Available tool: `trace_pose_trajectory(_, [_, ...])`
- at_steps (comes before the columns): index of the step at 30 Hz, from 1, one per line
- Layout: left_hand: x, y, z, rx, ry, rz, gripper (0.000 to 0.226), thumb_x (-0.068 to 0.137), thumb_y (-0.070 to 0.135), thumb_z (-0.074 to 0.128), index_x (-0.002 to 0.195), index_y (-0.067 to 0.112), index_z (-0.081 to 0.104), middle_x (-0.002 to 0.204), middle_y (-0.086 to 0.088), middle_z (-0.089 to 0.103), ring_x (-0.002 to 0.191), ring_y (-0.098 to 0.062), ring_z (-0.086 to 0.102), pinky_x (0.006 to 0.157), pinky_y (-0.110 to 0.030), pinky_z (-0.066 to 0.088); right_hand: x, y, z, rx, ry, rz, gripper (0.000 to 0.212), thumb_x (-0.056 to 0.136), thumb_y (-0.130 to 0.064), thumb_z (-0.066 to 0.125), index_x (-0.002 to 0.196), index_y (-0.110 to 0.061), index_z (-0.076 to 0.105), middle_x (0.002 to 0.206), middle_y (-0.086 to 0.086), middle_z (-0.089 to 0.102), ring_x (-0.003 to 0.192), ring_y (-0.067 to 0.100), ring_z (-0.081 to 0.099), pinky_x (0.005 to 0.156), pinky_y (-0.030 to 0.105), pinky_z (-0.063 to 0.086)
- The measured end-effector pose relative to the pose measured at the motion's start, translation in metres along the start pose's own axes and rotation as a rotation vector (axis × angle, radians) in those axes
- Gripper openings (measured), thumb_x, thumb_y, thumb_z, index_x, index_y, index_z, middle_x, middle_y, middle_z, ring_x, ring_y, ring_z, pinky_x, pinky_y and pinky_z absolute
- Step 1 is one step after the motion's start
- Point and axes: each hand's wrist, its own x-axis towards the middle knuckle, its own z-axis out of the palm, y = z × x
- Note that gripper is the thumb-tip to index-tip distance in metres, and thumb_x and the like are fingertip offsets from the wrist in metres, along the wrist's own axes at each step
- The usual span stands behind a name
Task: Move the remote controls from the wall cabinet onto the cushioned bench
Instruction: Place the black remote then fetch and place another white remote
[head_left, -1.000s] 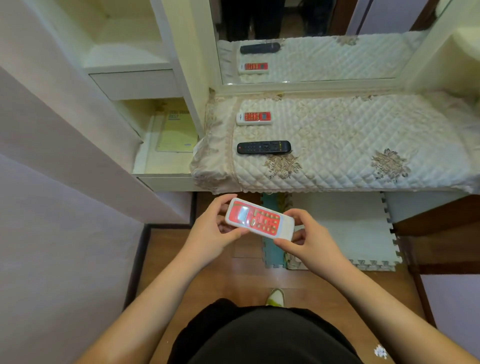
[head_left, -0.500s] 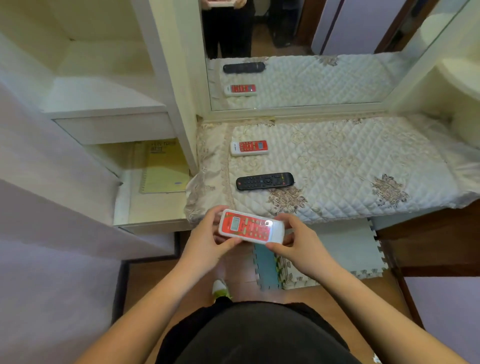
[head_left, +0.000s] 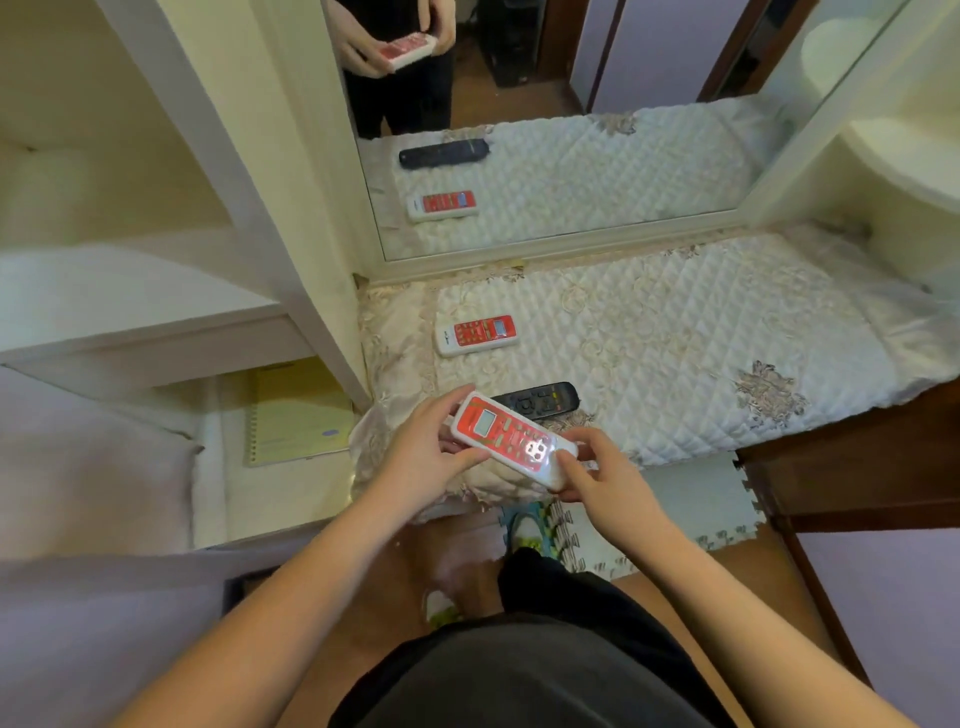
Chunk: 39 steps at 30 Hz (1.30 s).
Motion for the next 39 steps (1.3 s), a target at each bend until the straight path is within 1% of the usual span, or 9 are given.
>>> trace_pose_trajectory(4, [0.036,0.012,-0.002,-0.033,-0.040,-0.011,0.075,0.073,0.010,0.080,0.138,0.027,0.046,0.124,0.002,0.057,0.089,-0.013,0.066,0.079,-0.023,0.055,0.028,-0.001,-0.010,0.172,0.011,0.056,0.013,0.097,-0.021,0.048,0.108,-0.021,0.055,0.097,0.003,0.063,0.073,0.020,0.070,0.074,0.044,0.059])
trace_pose_trajectory(8, [0.074,0.034,-0.001,-0.085,-0.080,-0.038,0.067,0.076,0.006,0.077,0.133,0.029,0.049,0.120,0.005,0.058,0.089,-0.017,0.067,0.081,-0.027,0.055,0.063,-0.008,-0.033,0.251,-0.012,0.106,0.016,0.100,-0.016,0.043,0.111,-0.012,0.053,0.099,0.011,0.064,0.077,0.027,0.069,0.072,0.037,0.060])
trace_pose_trajectory(14, [0.141,0.061,0.011,-0.131,-0.065,-0.071,0.067,0.078,-0.002,0.074,0.135,0.014,0.041,0.117,-0.002,0.057,0.089,-0.014,0.066,0.081,-0.022,0.055,0.123,0.000,-0.069,0.223,-0.050,0.073,0.019,0.098,-0.017,0.046,0.114,-0.014,0.054,0.091,0.010,0.068,0.077,0.023,0.069,0.076,0.038,0.058])
trace_pose_trajectory(17, [0.172,0.071,0.017,-0.130,-0.043,-0.125,0.055,0.078,0.000,0.074,0.126,0.010,0.049,0.113,-0.003,0.060,0.088,-0.012,0.066,0.080,-0.020,0.055,0.145,0.004,-0.078,0.266,-0.104,0.090,0.020,0.097,-0.017,0.048,0.114,-0.014,0.056,0.092,0.010,0.070,0.083,0.020,0.068,0.079,0.033,0.056])
trace_pose_trajectory(22, [0.215,0.072,0.024,-0.023,-0.067,-0.157,0.046,0.079,0.004,0.075,0.121,0.015,0.057,0.113,0.000,0.063,0.088,-0.006,0.067,0.075,-0.019,0.056,0.185,0.008,-0.085,0.356,-0.172,0.198,0.017,0.096,-0.010,0.050,0.110,-0.008,0.059,0.091,0.008,0.070,0.080,0.013,0.067,0.075,0.023,0.054])
trace_pose_trajectory(26, [0.244,0.067,0.029,0.104,-0.139,-0.155,0.048,0.082,0.002,0.069,0.126,0.014,0.055,0.117,0.000,0.063,0.097,-0.015,0.066,0.088,-0.030,0.055,0.216,0.015,-0.092,0.337,-0.203,0.241,0.018,0.096,-0.008,0.051,0.111,-0.004,0.060,0.089,0.011,0.069,0.077,0.014,0.065,0.066,0.018,0.053])
trace_pose_trajectory(30, [0.263,0.064,0.040,0.231,-0.214,-0.142,0.042,0.085,0.002,0.064,0.125,0.014,0.058,0.115,0.000,0.065,0.096,-0.017,0.066,0.087,-0.029,0.055,0.233,0.025,-0.091,0.334,-0.223,0.292,0.019,0.095,-0.001,0.049,0.111,0.001,0.060,0.090,0.018,0.065,0.073,0.017,0.062,0.057,0.015,0.052])
trace_pose_trajectory(34, [0.270,0.059,0.053,0.364,-0.225,-0.127,0.041,0.087,-0.002,0.051,0.124,0.013,0.060,0.115,-0.005,0.059,0.096,-0.018,0.064,0.080,-0.029,0.053,0.242,0.038,-0.084,0.247,-0.186,0.306,0.015,0.093,0.002,0.053,0.105,0.004,0.062,0.076,0.010,0.065,0.060,0.010,0.062,0.059,0.016,0.054])
trace_pose_trajectory(39, [0.276,0.052,0.061,0.536,-0.279,-0.149,0.041,0.090,0.004,0.045,0.129,0.012,0.057,0.127,-0.015,0.050,0.111,-0.026,0.056,0.094,-0.032,0.043,0.246,0.046,-0.080,0.141,-0.154,0.300,0.011,0.089,-0.001,0.060,0.084,-0.010,0.064,0.071,0.007,0.067,0.059,0.012,0.063,0.067,0.028,0.055])
